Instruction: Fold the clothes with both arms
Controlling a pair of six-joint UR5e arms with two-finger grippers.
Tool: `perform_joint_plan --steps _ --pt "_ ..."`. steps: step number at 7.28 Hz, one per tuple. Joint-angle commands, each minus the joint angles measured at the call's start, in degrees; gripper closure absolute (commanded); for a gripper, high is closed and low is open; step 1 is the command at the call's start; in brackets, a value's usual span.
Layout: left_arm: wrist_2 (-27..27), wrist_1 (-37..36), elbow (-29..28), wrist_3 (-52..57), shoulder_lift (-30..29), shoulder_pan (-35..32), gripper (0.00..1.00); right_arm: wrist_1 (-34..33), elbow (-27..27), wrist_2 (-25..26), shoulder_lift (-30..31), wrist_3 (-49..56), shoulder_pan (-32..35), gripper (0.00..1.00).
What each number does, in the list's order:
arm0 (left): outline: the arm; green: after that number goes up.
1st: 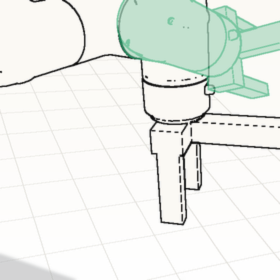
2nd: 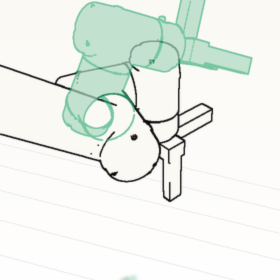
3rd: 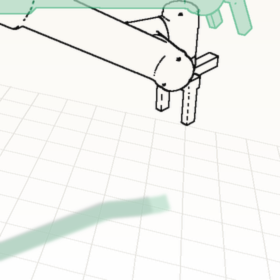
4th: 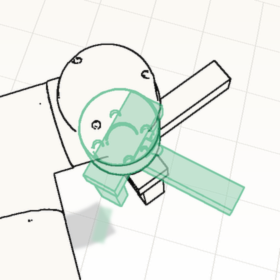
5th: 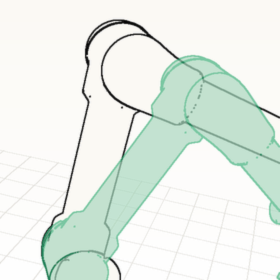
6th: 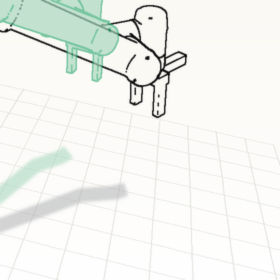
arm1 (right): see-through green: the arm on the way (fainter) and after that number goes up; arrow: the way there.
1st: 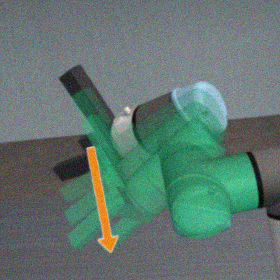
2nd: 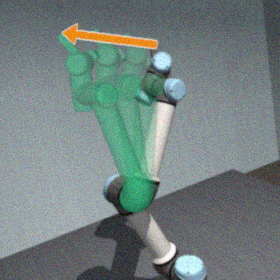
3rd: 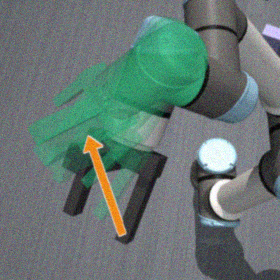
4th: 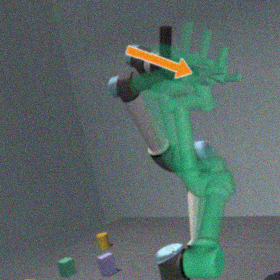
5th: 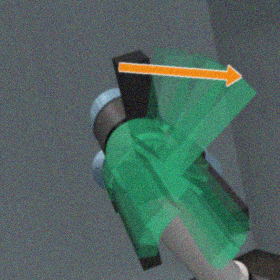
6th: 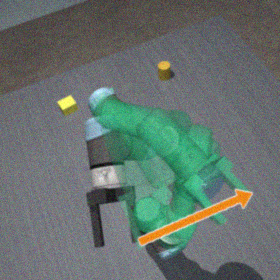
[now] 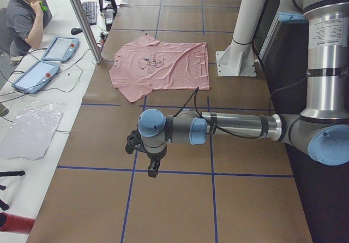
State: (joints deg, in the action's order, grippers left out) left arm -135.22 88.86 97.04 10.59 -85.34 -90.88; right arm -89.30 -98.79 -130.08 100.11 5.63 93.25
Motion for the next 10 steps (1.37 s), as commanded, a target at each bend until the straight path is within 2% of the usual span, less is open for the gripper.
perform_joint_plan --steps 1,3,5,7,8,9,10 --pt "-0.2 0.8 0.1 0.4 -0.1 0.1 0.0 0.0 0.0 0.0 0.0 -0.1 -0.2 0.0" --pt "-0.2 1.1 0.3 0.4 0.0 0.1 0.0 0.0 0.0 -0.2 0.0 -0.1 -0.6 0.0" --pt "-0.3 8.0 0.1 0.4 0.3 0.2 0.0 0.5 -0.2 -0.9 -1.0 -0.8 -3.5 0.0" --pt "-0.5 9.7 0.5 -0.3 -3.7 0.3 0.0 13.5 0.8 -0.2 -6.0 -0.8 -6.1 0.0" --pt "-0.2 10.1 -0.7 -0.7 -6.0 0.4 0.0 17.7 5.1 1.5 -11.0 -1.0 -6.3 0.0" --pt "0.0 9.9 -2.5 -2.7 -10.2 0.4 0.0 18.3 10.6 -0.2 -16.2 -1.5 -6.3 0.0" --pt "0.0 13.4 -4.9 -7.6 -15.9 0.5 0.0 18.4 13.2 -3.0 -18.4 -2.7 -6.3 0.0"
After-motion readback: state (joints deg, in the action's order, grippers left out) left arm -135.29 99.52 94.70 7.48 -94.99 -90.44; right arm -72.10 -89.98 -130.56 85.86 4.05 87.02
